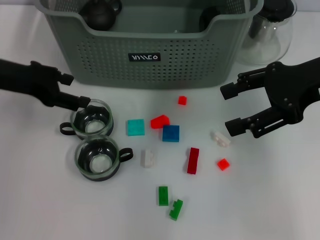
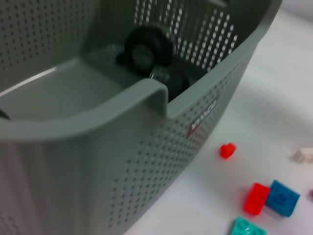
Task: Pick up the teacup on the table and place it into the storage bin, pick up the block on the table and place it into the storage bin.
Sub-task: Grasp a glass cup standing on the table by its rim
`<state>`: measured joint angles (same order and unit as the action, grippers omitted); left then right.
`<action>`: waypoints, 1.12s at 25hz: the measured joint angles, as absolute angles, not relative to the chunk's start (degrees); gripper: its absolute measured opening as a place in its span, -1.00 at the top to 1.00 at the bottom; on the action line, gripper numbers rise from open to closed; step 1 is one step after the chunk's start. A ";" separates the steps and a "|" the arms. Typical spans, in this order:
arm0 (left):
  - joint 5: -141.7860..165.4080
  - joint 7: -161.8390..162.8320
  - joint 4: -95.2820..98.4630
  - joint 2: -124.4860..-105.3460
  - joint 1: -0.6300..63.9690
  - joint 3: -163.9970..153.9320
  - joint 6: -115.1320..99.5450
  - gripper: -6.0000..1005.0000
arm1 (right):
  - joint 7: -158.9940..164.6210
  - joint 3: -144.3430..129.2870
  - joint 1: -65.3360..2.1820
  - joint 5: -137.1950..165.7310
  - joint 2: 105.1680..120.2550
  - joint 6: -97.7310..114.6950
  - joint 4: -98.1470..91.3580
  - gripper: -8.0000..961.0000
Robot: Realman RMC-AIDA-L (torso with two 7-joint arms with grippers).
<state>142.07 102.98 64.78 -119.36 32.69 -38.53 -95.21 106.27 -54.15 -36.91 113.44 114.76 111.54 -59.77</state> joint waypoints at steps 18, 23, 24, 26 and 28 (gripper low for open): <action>157.68 121.33 69.71 -123.73 34.71 -56.54 -86.56 -0.54 | 106.17 -53.35 -37.64 114.77 114.39 110.54 -56.66 -0.94; 158.93 122.55 69.10 -124.08 34.37 -58.70 -84.82 -0.52 | 106.12 -53.34 -37.62 115.02 114.48 110.42 -56.66 -0.94; 158.95 122.70 69.08 -124.12 34.21 -59.00 -84.54 -0.52 | 106.10 -53.34 -37.59 115.04 114.48 110.34 -56.66 -0.94; 158.98 122.83 69.02 -124.23 34.05 -59.27 -84.23 -0.51 | 106.06 -53.34 -37.54 115.05 114.47 110.16 -56.66 -0.94; 158.99 122.86 68.48 -124.25 34.00 -59.29 -84.01 -0.50 | 106.04 -53.36 -37.53 115.09 114.47 110.08 -56.66 -0.94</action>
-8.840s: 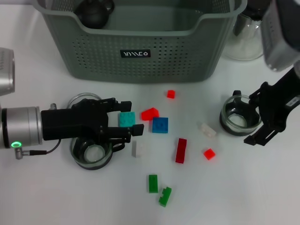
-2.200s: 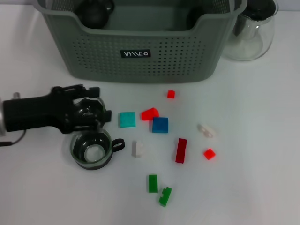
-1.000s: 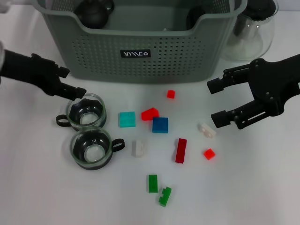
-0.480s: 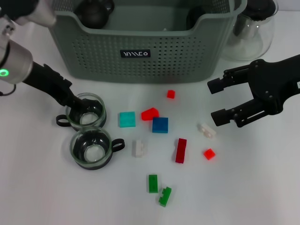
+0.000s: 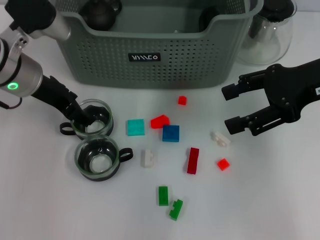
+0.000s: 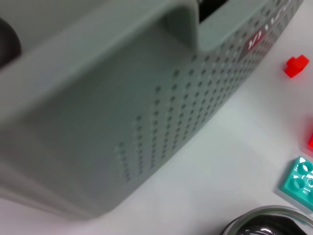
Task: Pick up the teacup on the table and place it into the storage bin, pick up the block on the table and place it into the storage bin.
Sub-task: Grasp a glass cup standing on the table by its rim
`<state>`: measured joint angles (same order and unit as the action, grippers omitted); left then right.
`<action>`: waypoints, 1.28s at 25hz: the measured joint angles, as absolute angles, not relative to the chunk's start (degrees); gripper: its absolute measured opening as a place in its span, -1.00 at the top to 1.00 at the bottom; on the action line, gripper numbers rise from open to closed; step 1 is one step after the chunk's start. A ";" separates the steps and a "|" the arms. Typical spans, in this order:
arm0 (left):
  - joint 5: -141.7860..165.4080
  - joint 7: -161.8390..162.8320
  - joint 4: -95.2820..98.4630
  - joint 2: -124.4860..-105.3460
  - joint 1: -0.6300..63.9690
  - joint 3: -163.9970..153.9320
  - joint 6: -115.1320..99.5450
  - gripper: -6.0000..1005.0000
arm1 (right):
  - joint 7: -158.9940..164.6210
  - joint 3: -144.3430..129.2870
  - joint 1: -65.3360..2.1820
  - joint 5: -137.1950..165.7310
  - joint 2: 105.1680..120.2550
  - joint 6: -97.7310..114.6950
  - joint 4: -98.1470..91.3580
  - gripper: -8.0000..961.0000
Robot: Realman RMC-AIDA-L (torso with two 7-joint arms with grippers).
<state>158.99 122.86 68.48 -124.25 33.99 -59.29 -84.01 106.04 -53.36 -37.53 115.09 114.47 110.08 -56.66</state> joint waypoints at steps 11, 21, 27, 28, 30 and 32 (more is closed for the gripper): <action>159.00 122.92 65.06 -124.28 34.44 -60.11 -81.17 -0.45 | 105.93 -53.57 -37.65 115.14 114.36 109.49 -56.69 -0.94; 158.91 122.96 63.75 -124.28 34.63 -62.04 -79.30 -0.27 | 105.90 -53.70 -37.79 115.13 114.43 108.69 -56.69 -0.94; 158.99 123.69 62.93 -124.28 34.63 -63.91 -77.83 0.15 | 105.90 -53.77 -37.81 115.14 114.44 108.42 -56.69 -0.94; 159.02 124.02 62.89 -124.27 34.63 -64.04 -77.67 0.21 | 105.91 -53.69 -37.82 115.14 114.43 108.41 -56.69 -0.94; 159.12 124.60 62.86 -124.23 34.63 -64.27 -77.45 0.33 | 105.90 -53.55 -37.84 115.14 114.43 108.40 -56.69 -0.94; 159.54 124.90 62.85 -124.22 34.63 -64.45 -77.39 0.45 | 105.90 -53.49 -37.85 115.14 114.39 108.40 -56.69 -0.94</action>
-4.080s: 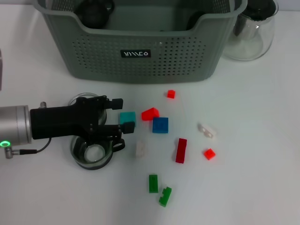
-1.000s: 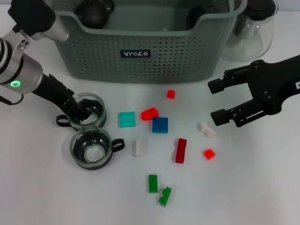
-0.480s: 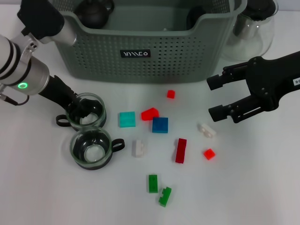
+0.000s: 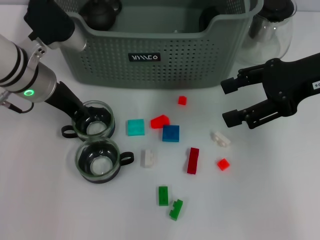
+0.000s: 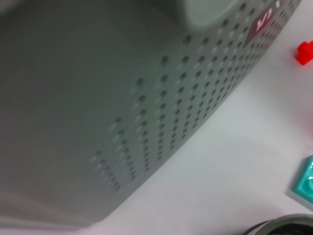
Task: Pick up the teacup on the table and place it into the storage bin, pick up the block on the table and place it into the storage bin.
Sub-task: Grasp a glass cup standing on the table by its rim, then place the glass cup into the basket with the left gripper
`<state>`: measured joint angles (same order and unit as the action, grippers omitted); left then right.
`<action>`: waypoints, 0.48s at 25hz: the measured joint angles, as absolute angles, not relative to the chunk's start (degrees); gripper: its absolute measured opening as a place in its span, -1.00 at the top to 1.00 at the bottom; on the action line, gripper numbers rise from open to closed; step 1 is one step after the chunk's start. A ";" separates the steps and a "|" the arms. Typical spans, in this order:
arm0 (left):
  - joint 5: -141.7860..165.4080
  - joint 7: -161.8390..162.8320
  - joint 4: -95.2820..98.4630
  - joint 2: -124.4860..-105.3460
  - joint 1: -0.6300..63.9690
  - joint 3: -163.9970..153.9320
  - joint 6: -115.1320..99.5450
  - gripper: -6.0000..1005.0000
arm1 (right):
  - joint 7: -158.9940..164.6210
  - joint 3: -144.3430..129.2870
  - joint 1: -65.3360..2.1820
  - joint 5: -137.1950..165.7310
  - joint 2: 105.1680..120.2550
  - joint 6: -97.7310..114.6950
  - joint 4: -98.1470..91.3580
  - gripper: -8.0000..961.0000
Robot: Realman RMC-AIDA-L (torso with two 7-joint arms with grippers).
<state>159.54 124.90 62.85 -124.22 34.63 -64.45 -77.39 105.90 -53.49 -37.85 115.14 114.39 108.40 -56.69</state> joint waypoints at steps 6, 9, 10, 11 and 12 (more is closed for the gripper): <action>160.41 126.10 63.43 -124.36 34.25 -66.89 -76.43 0.89 | 105.75 -53.45 -37.88 115.13 114.28 108.41 -56.80 -0.94; 160.36 126.46 63.81 -124.37 34.23 -67.03 -76.06 0.89 | 105.44 -53.39 -37.88 115.14 114.26 108.42 -56.80 -0.94; 160.09 126.48 64.27 -124.36 34.23 -66.83 -76.07 0.89 | 105.37 -53.36 -37.88 115.14 114.26 108.43 -56.79 -0.94; 159.86 126.51 64.68 -124.34 34.23 -66.66 -76.10 0.89 | 105.33 -53.34 -37.89 115.13 114.26 108.43 -56.77 -0.94; 159.50 126.63 65.56 -124.32 34.13 -66.36 -76.38 0.89 | 105.31 -53.31 -37.88 115.13 114.26 108.44 -56.76 -0.94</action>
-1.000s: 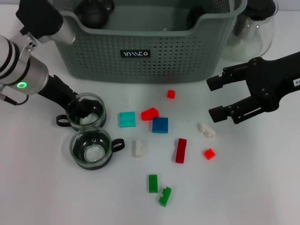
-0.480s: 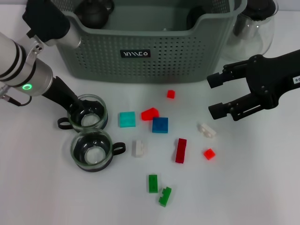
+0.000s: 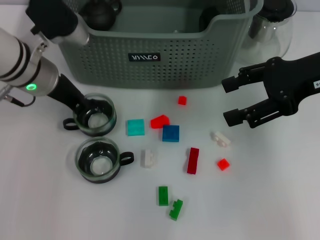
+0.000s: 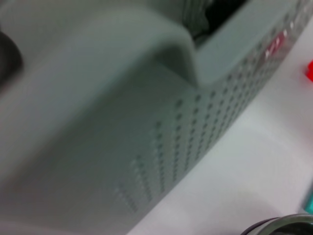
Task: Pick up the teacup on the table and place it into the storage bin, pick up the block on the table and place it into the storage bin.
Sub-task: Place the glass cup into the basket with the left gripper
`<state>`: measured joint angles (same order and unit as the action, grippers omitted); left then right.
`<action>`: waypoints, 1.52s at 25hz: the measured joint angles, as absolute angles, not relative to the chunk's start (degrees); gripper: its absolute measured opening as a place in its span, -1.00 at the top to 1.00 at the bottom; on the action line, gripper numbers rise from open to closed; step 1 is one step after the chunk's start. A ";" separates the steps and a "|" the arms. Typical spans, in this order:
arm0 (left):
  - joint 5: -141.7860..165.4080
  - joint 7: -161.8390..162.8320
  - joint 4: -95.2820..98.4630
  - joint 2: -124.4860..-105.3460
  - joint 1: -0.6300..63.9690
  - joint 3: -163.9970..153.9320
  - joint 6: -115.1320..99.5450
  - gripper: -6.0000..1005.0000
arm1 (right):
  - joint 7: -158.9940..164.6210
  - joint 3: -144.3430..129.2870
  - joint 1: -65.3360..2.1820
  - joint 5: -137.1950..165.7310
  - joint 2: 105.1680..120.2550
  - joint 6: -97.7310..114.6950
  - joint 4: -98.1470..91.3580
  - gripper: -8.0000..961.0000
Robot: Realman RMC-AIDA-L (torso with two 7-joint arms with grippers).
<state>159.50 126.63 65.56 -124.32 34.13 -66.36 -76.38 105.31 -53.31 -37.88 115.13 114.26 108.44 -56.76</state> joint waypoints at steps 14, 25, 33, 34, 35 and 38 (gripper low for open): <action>145.13 125.10 76.67 -123.61 31.63 -53.75 -92.97 0.89 | 107.12 -52.60 -37.78 115.59 111.90 108.74 -56.07 -0.94; 117.21 123.62 77.17 -120.49 36.68 -46.78 -104.33 0.89 | 107.75 -51.93 -37.57 118.29 108.30 109.05 -49.10 -0.94; 127.18 130.50 70.92 -116.50 50.22 -49.95 -86.63 0.89 | 107.54 -51.85 -37.39 121.27 108.36 108.66 -48.50 -0.94; 130.06 131.47 68.54 -115.86 52.29 -50.62 -83.51 0.89 | 107.54 -51.86 -37.45 121.80 108.46 108.60 -48.50 -0.94; 132.14 132.17 66.10 -115.36 54.01 -51.03 -81.07 0.89 | 107.54 -51.86 -37.45 122.16 108.52 108.57 -48.49 -0.94; 138.50 133.35 58.48 -114.66 58.94 -52.09 -73.24 0.89 | 107.52 -51.85 -37.36 122.67 108.68 108.33 -48.47 -0.94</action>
<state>138.50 133.35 58.48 -114.66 58.94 -52.10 -73.24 107.52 -51.85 -37.36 122.67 108.68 108.33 -48.47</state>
